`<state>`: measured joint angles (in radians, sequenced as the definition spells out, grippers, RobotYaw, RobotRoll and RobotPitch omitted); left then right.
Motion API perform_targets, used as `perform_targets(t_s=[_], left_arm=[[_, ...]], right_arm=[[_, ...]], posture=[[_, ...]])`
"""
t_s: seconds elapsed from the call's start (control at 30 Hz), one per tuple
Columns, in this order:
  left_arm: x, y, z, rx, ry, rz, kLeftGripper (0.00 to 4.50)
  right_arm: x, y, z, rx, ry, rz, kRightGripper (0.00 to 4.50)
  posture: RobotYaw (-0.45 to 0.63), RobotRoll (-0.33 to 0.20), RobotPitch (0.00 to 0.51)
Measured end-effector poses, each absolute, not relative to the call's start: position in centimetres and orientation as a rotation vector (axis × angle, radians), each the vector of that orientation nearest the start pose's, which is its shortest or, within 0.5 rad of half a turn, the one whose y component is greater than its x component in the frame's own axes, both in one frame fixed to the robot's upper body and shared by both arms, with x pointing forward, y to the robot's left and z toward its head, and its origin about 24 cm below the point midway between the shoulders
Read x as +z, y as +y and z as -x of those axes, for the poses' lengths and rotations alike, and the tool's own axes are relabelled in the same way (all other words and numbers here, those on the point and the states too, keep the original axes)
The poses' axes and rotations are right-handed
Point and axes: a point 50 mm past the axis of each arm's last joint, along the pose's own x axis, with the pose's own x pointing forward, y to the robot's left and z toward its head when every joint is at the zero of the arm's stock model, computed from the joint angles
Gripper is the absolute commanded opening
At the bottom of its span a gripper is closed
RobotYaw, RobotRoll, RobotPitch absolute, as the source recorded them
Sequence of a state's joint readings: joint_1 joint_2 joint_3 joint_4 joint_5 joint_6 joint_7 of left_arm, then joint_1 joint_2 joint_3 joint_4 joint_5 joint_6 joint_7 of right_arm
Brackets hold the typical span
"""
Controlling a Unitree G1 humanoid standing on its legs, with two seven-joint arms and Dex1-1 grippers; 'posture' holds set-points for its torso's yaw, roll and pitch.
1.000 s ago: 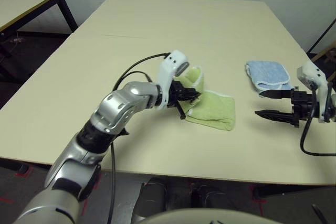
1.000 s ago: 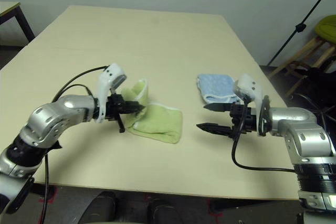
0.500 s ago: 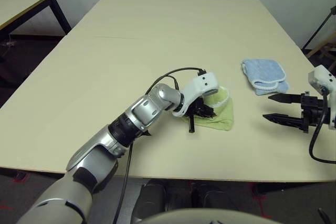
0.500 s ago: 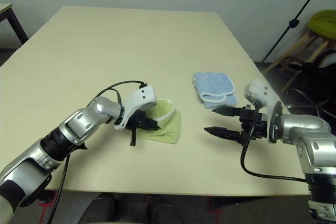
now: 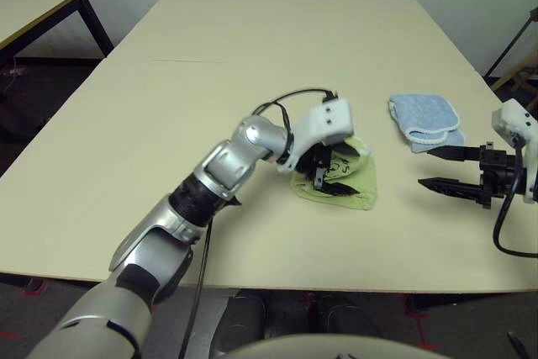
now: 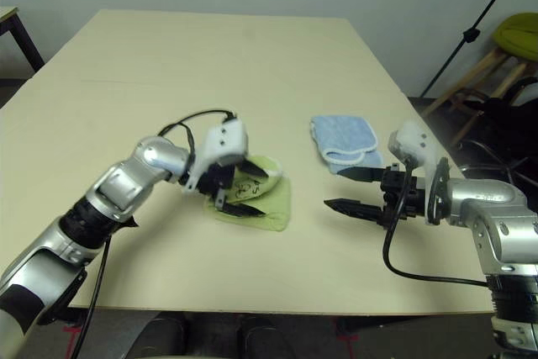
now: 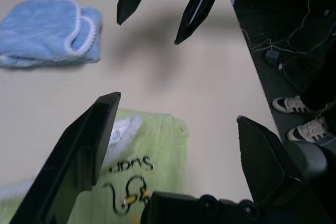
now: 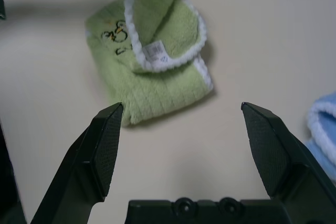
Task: Fold the towel and set it aside.
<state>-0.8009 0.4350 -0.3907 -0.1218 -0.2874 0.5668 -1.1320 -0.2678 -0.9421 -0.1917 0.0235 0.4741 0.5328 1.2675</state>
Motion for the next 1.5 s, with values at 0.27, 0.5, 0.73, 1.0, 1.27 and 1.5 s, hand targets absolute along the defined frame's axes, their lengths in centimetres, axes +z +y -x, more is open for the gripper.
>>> perform_targets(t_s=[0.27,0.5,0.73,1.0,1.27,1.5], left_arm=[[19.5,10.6,-28.9,-1.432,0.153,-0.419,4.48],[16.9,13.7,-29.9,-1.282,0.197,-0.386,4.48],[15.8,15.5,-30.0,-1.196,0.176,-0.348,4.48],[15.2,16.3,-29.8,-1.153,0.182,-0.325,4.50],[15.3,16.3,-29.7,-1.147,0.176,-0.328,4.50],[15.4,16.2,-29.7,-1.146,0.177,-0.331,4.50]], right_arm=[[17.1,-25.0,-27.5,1.012,0.293,0.189,4.50],[16.7,-20.0,-29.2,1.024,0.268,0.128,4.50],[15.6,-16.6,-30.4,0.989,0.335,0.140,4.50],[14.5,-15.2,-31.0,0.945,0.413,0.134,3.59],[13.9,-15.2,-30.8,0.926,0.459,0.107,0.40],[15.1,-16.2,-30.2,0.918,0.463,-0.010,0.04]], posture=[[0.07,0.000,0.060],[0.09,0.000,0.055],[0.10,0.000,0.053],[0.11,0.000,0.055],[0.11,0.000,0.055],[0.10,0.000,0.061]])
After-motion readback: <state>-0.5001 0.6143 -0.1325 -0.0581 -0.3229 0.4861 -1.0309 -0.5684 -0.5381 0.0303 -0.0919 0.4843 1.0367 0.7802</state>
